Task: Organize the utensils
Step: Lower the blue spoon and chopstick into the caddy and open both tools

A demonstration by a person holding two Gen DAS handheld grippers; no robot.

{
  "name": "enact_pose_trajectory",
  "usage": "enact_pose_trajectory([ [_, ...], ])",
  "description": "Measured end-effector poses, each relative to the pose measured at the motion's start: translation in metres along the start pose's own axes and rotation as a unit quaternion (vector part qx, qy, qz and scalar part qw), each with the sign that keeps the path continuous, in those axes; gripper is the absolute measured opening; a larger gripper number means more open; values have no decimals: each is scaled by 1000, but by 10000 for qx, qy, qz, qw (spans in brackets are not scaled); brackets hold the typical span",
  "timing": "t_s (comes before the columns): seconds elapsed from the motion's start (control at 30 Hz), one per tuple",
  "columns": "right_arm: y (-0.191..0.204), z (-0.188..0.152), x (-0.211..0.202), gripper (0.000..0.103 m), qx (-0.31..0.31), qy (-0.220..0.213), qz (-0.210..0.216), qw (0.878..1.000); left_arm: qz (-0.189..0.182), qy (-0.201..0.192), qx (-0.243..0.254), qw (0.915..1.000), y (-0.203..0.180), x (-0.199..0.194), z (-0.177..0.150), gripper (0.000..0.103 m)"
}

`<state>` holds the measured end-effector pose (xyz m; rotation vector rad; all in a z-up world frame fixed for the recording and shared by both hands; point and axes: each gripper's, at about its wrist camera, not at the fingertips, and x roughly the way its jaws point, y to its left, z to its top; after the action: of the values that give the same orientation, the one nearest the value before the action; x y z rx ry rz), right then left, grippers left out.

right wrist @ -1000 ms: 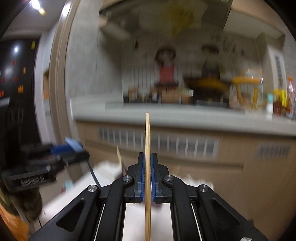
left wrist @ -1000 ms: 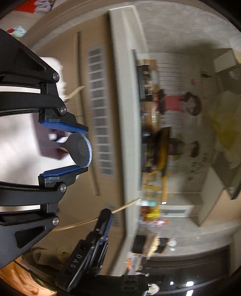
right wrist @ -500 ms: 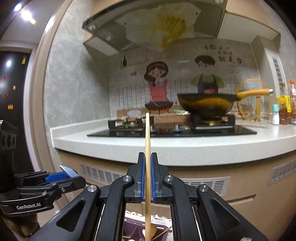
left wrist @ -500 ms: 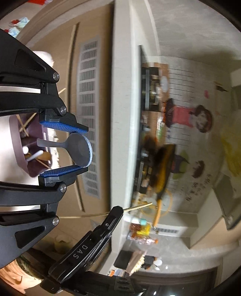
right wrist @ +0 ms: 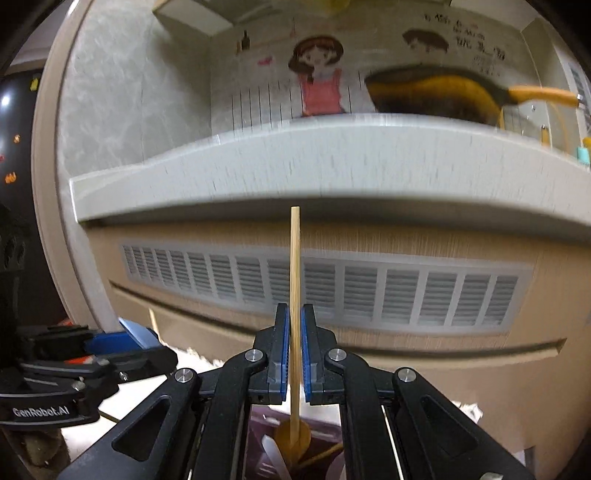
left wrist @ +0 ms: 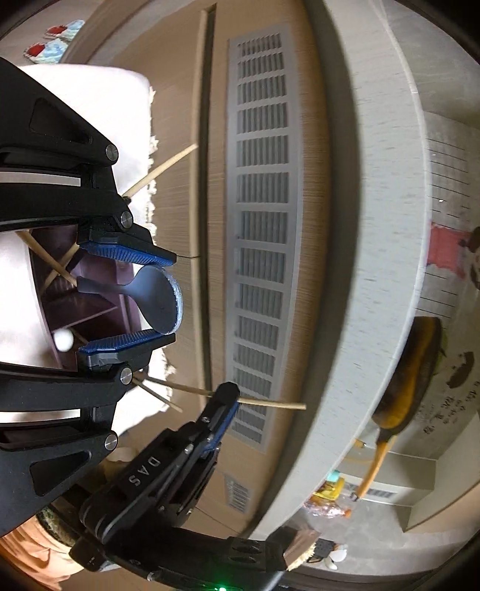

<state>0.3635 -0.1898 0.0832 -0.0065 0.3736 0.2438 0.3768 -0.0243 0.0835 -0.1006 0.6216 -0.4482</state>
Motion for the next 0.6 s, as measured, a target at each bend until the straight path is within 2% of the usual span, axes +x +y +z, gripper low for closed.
enact_pose_trajectory([
  [0.23,-6,-43,20,6,-22,617,14,9981,114,351,-64,9993,7,27,-17,36],
  [0.3,-7,-53,21,6,-12,764,19,9971,217,477,-77,9986,7,33,-23,36],
  [0.4,-8,-65,18,6,8,918,30,9958,565,559,-54,9968,6,37,-28,37],
  [0.5,-10,-69,15,8,52,1263,115,9919,604,592,-142,9963,6,32,-28,43],
  [0.57,-10,-73,12,15,26,1412,34,9900,669,504,-131,9964,4,23,-26,51],
  [0.6,-10,-74,7,25,-19,1454,-52,9894,698,456,-114,9965,3,18,-25,52],
])
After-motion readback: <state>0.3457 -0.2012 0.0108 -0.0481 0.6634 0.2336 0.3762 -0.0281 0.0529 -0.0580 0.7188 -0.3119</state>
